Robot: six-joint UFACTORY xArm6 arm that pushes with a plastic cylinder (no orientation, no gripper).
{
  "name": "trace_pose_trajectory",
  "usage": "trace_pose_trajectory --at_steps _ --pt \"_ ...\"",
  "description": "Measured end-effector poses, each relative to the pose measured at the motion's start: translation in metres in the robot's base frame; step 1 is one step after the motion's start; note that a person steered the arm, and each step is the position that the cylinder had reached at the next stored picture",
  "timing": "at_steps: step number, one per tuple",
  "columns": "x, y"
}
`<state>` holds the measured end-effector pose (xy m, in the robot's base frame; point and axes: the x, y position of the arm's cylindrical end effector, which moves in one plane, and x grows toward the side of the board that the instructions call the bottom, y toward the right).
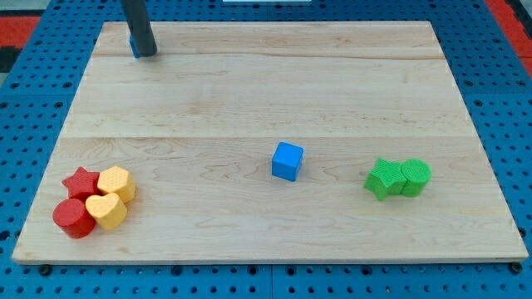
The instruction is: Move the blue cube towards the center left
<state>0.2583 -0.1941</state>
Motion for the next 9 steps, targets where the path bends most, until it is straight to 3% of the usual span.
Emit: trace_pose_trajectory --at_steps 2,3,6,7,8,9 --pt "-0.021 -0.016" --pt "-0.011 -0.009" --pt "0.254 0.176" --pt "0.285 0.227" --pt "0.258 0.273" --pt "0.239 0.239"
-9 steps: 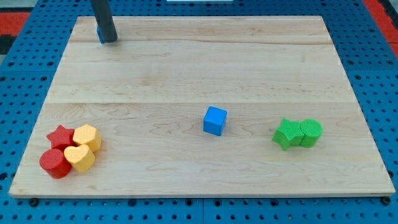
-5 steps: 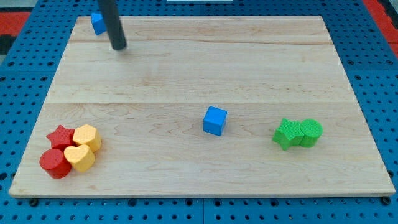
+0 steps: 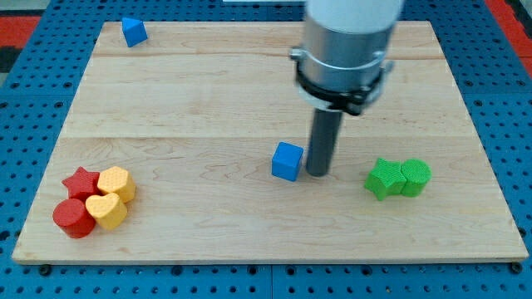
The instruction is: Move the blue cube towards the center left
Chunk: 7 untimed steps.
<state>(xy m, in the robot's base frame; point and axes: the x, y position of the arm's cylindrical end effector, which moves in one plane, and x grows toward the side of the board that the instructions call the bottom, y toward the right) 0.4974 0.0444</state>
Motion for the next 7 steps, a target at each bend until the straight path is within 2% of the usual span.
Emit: trace_pose_trajectory --at_steps 1,3,4,6,7 --pt "0.001 -0.045" --pt "0.003 -0.082" --pt "-0.032 -0.093" --pt "-0.093 -0.242" --pt "-0.114 -0.259"
